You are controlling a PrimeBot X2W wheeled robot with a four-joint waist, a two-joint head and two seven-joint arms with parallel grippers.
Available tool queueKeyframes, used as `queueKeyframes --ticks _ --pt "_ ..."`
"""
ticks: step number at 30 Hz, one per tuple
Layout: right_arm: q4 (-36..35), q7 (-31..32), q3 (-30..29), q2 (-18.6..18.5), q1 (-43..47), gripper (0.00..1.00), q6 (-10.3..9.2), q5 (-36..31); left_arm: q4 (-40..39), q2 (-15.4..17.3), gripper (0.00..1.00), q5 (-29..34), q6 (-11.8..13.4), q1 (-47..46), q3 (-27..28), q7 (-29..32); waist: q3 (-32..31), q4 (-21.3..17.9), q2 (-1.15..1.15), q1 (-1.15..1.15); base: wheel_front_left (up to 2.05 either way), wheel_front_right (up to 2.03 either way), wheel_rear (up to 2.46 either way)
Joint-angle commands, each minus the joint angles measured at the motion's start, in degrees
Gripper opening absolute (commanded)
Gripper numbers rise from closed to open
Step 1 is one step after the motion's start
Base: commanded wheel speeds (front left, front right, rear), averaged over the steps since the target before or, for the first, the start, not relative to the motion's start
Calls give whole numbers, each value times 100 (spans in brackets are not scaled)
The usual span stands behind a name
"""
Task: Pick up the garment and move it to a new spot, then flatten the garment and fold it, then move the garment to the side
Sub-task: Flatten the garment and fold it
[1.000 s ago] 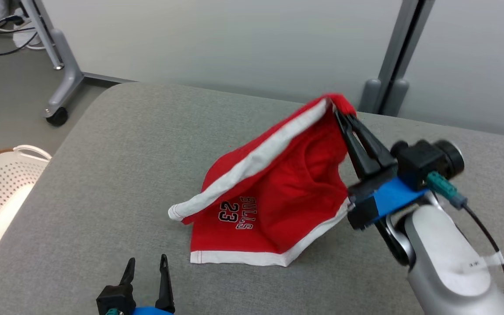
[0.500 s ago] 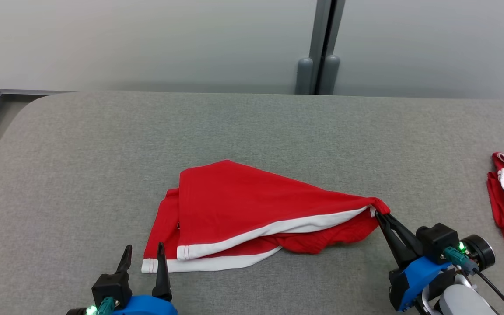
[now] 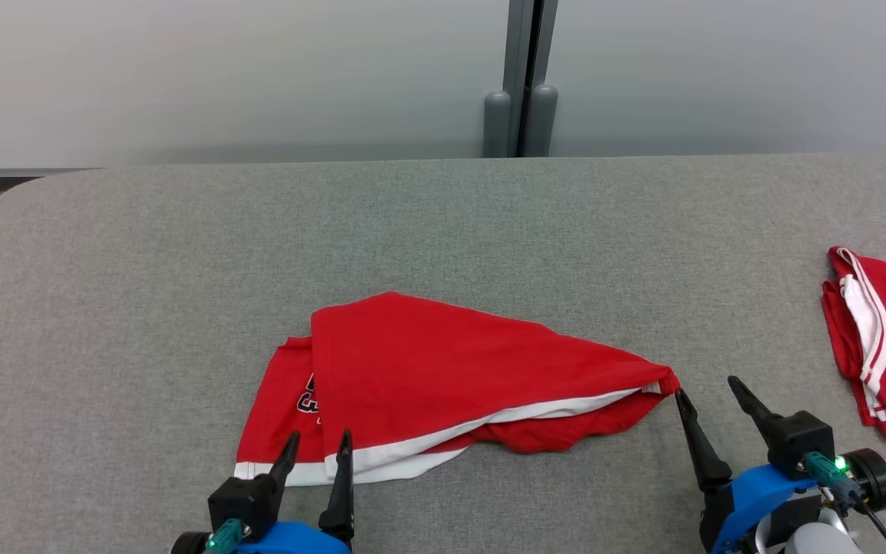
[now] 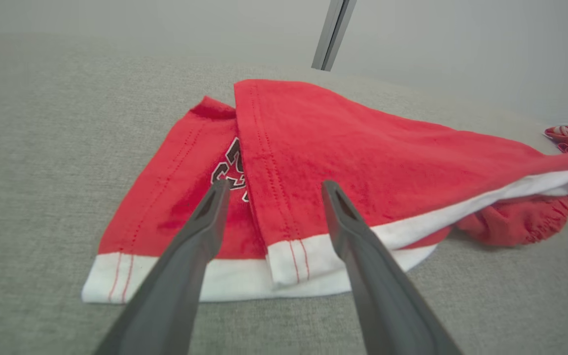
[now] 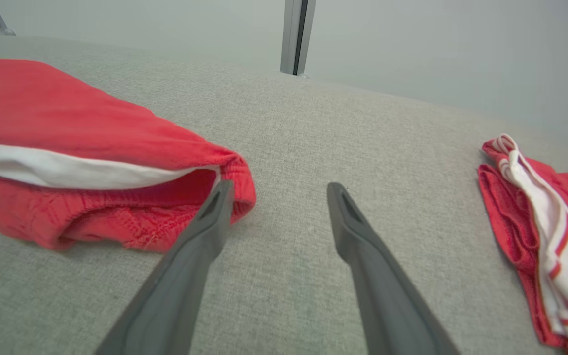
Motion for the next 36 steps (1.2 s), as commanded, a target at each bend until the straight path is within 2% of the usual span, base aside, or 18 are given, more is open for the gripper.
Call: queueKeyframes --ticks 1,9,18,19,20,21,22,23,31,36 --pt "-44 -31 -70 47 89 100 0 -39 43 7 100 -59 -38 -64 -65 -13 3 -10 0 0 0 0 0" --pt "-155 -31 -188 205 121 100 0 -154 458 6 100 -615 -92 -87 -306 -13 24 -4 0 0 0 0 0" --pt "-228 -32 -98 235 -14 100 0 -74 692 5 100 -1146 -276 -202 -575 -13 98 -91 0 0 0 0 0" --pt "-239 -32 -93 232 -14 100 0 -58 725 5 87 -1167 -277 -215 -581 -13 107 -107 0 0 0 0 0" --pt "-248 -31 -101 231 -13 100 0 -45 753 5 69 -1183 -275 -235 -577 -12 114 -122 0 0 0 0 0" --pt "-257 -32 -102 232 -13 100 0 -40 774 5 38 -1190 -266 -253 -569 -12 121 -137 0 0 0 0 0" --pt "-265 -32 -103 225 -13 100 0 -39 771 5 11 -1178 -251 -282 -546 -13 128 -148 0 0 0 0 0" --pt "-269 -32 -103 218 -10 100 0 -36 714 5 0 -1135 -244 -317 -509 -13 132 -153 0 0 0 0 0" --pt "-201 -32 -243 267 284 100 0 20 -275 6 0 -563 -196 -112 24 -12 -3 128 0 0 0 0 0" --pt "-131 -32 -225 339 366 100 0 50 -545 7 0 -389 -120 142 266 -13 -122 378 0 0 0 0 0"
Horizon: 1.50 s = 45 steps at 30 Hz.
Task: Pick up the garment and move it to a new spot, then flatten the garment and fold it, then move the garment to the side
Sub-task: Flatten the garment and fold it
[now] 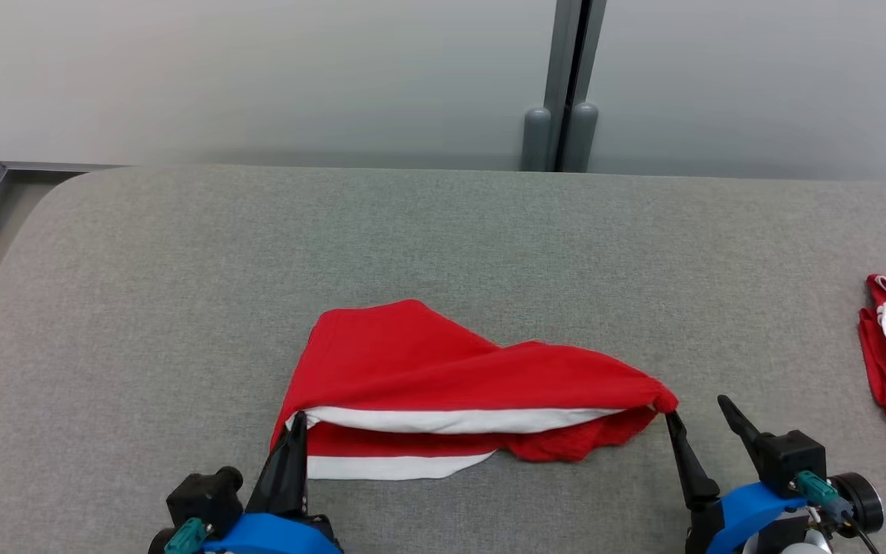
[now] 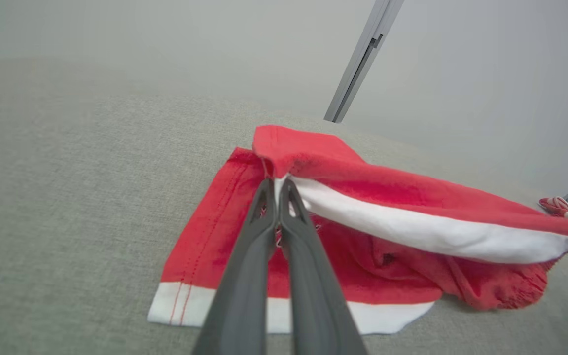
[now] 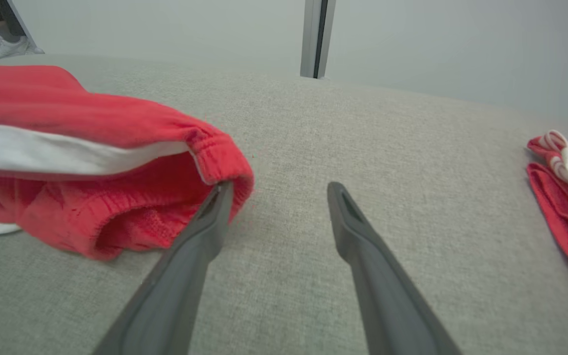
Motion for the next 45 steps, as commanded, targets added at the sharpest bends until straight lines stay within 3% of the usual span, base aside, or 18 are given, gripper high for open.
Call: queueKeyframes --ticks 1,7,8,9,10,11,16,20,31,45 --pt "16 -31 36 34 79 100 0 28 -16 2 0 69 49 85 83 -13 -6 53 0 0 0 0 0" --pt "62 -32 255 88 19 100 0 59 297 4 0 202 247 282 397 -13 -25 96 0 0 0 0 0" --pt "74 -31 300 87 6 100 0 69 396 1 14 226 291 306 431 -13 -23 82 0 0 0 0 0" --pt "81 -32 350 80 7 100 0 78 512 3 20 203 341 333 474 -12 -22 58 0 0 0 0 0" --pt "87 -31 400 67 17 100 0 95 620 3 43 224 404 328 495 -13 -20 34 0 0 0 0 0" --pt "93 -32 457 55 37 100 0 113 726 4 100 252 458 312 498 -13 -20 4 0 0 0 0 0" --pt "2 -32 744 -65 210 100 0 213 839 2 100 341 762 222 597 -13 4 -112 0 0 0 0 0" --pt "-256 -31 1236 -251 429 100 0 425 739 5 100 405 842 221 617 -13 13 -167 0 0 0 0 0" --pt "-1185 -32 2319 -763 784 100 0 1443 277 3 100 627 837 239 608 -13 6 -187 0 0 0 0 0" --pt "-1170 -32 2746 -862 327 100 1 1904 129 3 100 721 760 323 538 -13 -48 14 0 0 0 0 0"
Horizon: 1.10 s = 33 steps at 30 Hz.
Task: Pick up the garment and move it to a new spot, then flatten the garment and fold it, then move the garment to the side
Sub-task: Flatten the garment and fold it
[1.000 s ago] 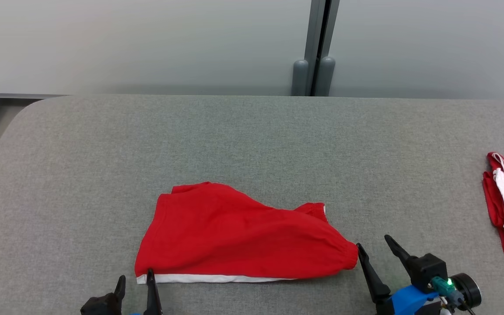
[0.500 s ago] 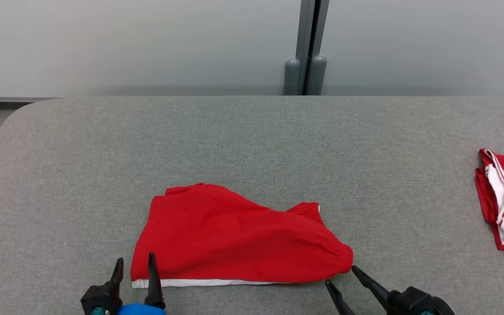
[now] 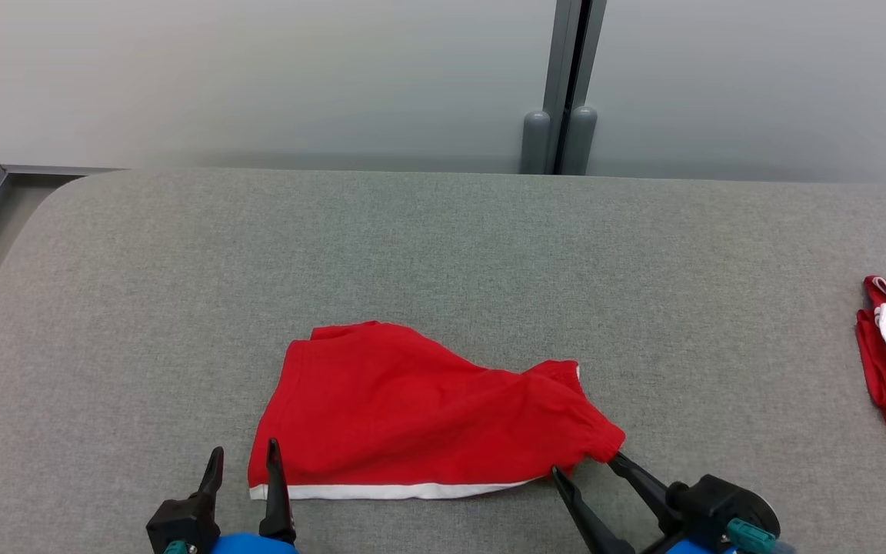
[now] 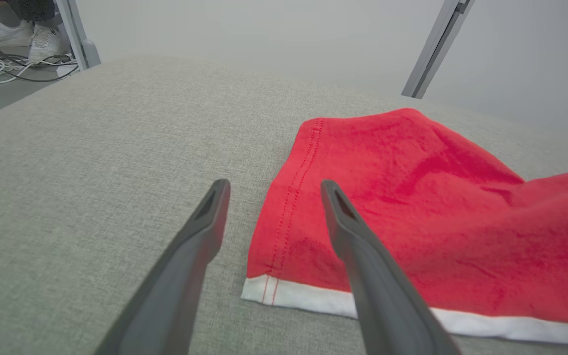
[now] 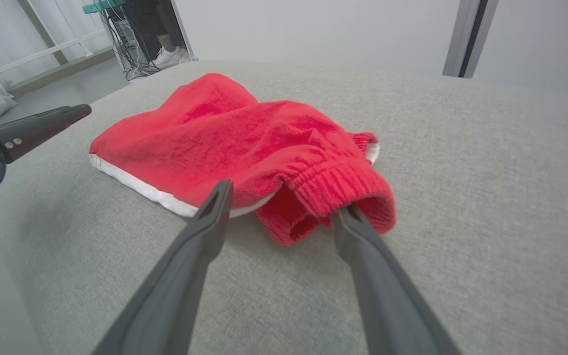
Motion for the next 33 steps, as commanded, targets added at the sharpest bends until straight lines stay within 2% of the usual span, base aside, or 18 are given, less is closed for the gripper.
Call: queueKeyframes --ticks 1,3,4,10,21,23,24,25,28,33 --pt "-103 -31 45 -37 -83 74 2 22 -40 1 100 21 -16 15 -8 -13 6 15 0 0 0 0 0" --pt "-272 -30 81 -80 -171 15 2 19 -73 1 100 36 -27 1 -18 -13 39 40 0 0 0 0 0" --pt "-347 -30 58 -92 -234 0 2 11 -86 0 100 38 -31 -8 -24 -13 57 49 0 0 0 0 0" --pt "-84 -31 -340 62 -751 0 2 8 -124 2 100 -32 -53 -152 -209 -13 263 240 0 0 0 0 0" --pt "1752 -30 -1528 499 -1764 0 2 -369 -120 -2 100 -211 20 -388 -603 -13 804 880 0 0 0 0 0" --pt "2141 -30 -1775 579 -1939 47 2 -445 -129 -2 100 -234 31 -414 -635 -13 884 930 0 0 0 0 0" --pt "2282 -30 -1911 620 -2038 80 2 -473 -147 -3 100 -246 39 -441 -649 -13 922 947 0 0 0 0 0" --pt "2402 -30 -2024 673 -2100 100 2 -458 -160 -2 100 -243 50 -462 -655 -13 955 955 0 0 0 0 0" --pt "2418 -30 -2072 760 -2180 100 2 -507 -168 -2 100 -284 63 -505 -697 -13 1007 928 0 0 0 0 0" --pt "2072 -29 -2091 662 -1866 100 2 -247 -177 -1 100 -314 57 -569 -719 -13 988 738 0 0 0 0 0"
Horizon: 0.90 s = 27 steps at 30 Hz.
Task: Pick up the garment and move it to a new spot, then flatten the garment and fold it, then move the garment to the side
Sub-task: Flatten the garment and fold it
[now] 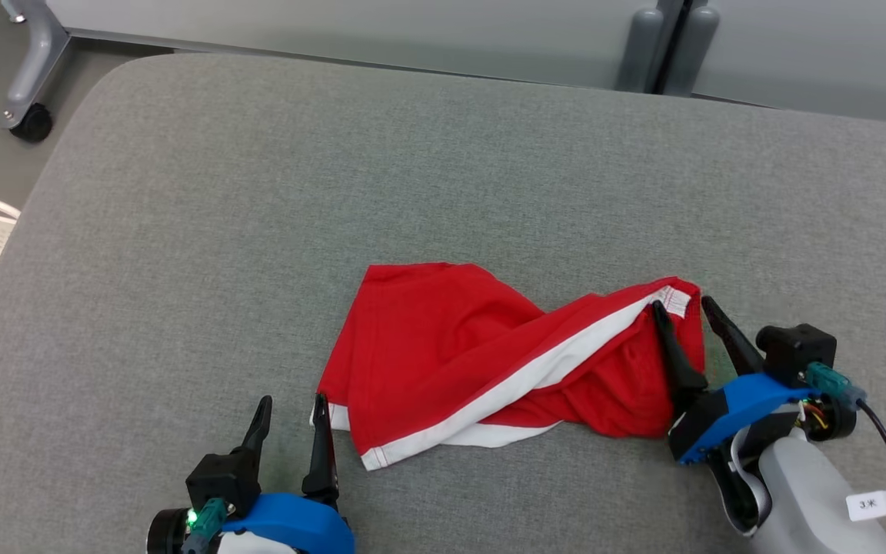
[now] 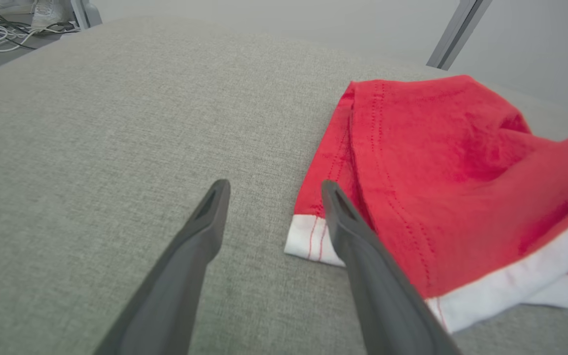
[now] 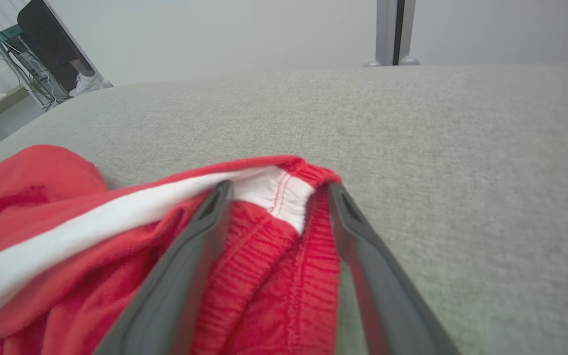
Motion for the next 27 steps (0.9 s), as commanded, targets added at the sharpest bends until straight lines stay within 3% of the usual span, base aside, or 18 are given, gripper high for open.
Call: queueKeyframes --ticks 1,8,16,25,27 --pt "-92 -30 39 -81 199 100 0 87 -36 -3 100 -11 -2 -97 2 -13 -37 -91 0 0 0 0 0" --pt "-493 -30 500 -246 492 100 0 513 -40 -1 100 42 -26 -139 14 -13 -48 -378 0 0 0 0 0" --pt "-905 -30 843 -269 548 100 0 762 -56 -1 100 75 -32 -200 -40 -13 -8 -328 0 0 0 0 0" --pt "-598 -28 1271 -210 705 100 1 1192 -19 -3 100 35 -27 -58 15 -13 -74 -266 0 0 0 0 0" --pt "-697 -26 1416 -251 699 95 1 1259 -34 -2 100 24 -19 -58 14 -13 -82 -276 0 0 0 0 0"
